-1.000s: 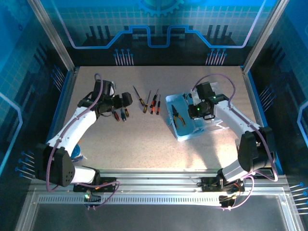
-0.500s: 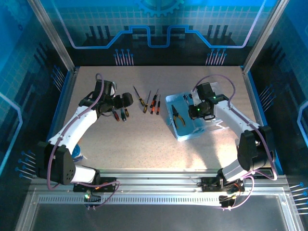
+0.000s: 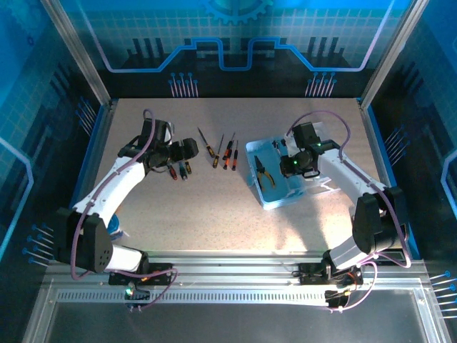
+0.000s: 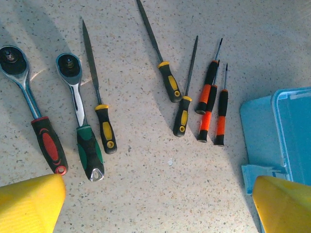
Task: Pack the tool kit
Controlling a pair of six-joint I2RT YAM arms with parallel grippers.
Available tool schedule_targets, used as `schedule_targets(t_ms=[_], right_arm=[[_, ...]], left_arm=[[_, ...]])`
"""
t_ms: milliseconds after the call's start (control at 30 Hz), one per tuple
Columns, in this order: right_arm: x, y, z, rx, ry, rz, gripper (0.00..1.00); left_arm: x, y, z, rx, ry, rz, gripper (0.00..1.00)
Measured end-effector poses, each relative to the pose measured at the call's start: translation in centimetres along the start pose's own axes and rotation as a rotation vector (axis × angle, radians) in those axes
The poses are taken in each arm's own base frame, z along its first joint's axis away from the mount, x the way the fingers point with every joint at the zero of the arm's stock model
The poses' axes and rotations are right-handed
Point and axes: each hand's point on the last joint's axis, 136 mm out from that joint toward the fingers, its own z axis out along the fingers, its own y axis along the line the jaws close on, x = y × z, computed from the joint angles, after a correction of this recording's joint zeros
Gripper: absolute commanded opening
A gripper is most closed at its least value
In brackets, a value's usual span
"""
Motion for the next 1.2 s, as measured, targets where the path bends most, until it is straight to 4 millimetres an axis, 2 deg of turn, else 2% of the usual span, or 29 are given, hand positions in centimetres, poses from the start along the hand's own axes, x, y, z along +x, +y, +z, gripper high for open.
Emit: schedule_targets(t_ms=[467,900,1067,1200], right_arm=[[0.2,-0.3,-0.1,0.019,0.006,-0.002,0.22],[0.3,-0.8,-0.3,0.038,0.01,0.003,0.2],[0.4,-1.3,-0.5,0.067,0.008,0.008,0.34],[0.2,-1.8,-1.0,0.095,-0.008,0.011,0.4]], left_arm=[[0.0,0.0,0.0,0.0,0.001,0.0,0.99],[0.1,-0.1,0.0,0.006,0.004,0.0,0.99],[0.1,-0.1,0.0,0.006,0.004,0.0,0.99],[0.1,-0.1,0.0,0.006,0.004,0.0,0.99]])
